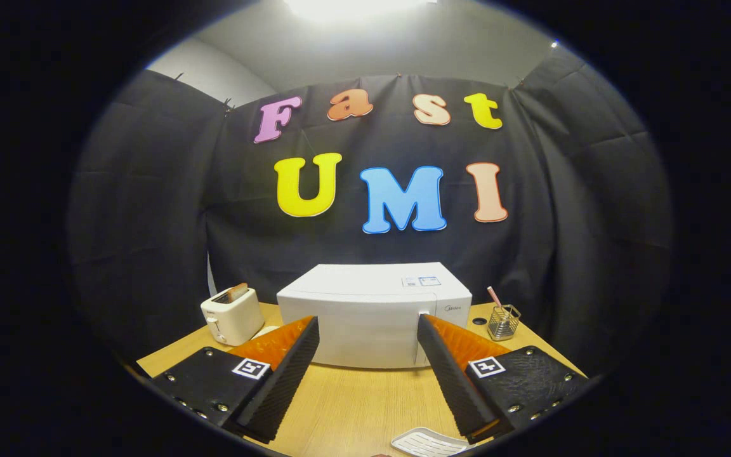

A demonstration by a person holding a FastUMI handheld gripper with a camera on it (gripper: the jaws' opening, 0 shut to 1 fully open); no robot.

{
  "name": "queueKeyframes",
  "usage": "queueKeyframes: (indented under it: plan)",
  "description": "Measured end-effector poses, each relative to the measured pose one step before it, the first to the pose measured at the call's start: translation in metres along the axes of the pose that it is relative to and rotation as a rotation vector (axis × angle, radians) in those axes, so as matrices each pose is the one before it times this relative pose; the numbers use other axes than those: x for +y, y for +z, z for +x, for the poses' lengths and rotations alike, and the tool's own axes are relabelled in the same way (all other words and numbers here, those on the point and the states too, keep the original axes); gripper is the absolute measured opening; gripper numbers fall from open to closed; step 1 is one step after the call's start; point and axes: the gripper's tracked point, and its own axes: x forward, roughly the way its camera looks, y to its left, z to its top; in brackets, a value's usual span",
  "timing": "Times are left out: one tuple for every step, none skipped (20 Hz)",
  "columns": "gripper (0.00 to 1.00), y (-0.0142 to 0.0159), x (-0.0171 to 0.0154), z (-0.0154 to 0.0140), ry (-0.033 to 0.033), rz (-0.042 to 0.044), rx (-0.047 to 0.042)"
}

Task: Open the microwave, put the food inside, and close the microwave door.

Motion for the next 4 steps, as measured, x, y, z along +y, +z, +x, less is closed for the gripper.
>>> queueKeyframes:
  plan:
    - [0.98, 0.00342, -0.00343, 0.0004, -0.00888, 0.00451, -0.0075]
    - [0.98, 0.00136, -0.00256, 0.00155, -0.0051, 0.0015, -0.00501]
    - [0.98, 0.00202, -0.00418, 0.00059, -0.00836, -0.00209, -0.00434]
    - [0.98, 0.00244, -0.00504, 0.00203, -0.00843, 0.00016, -0.00664]
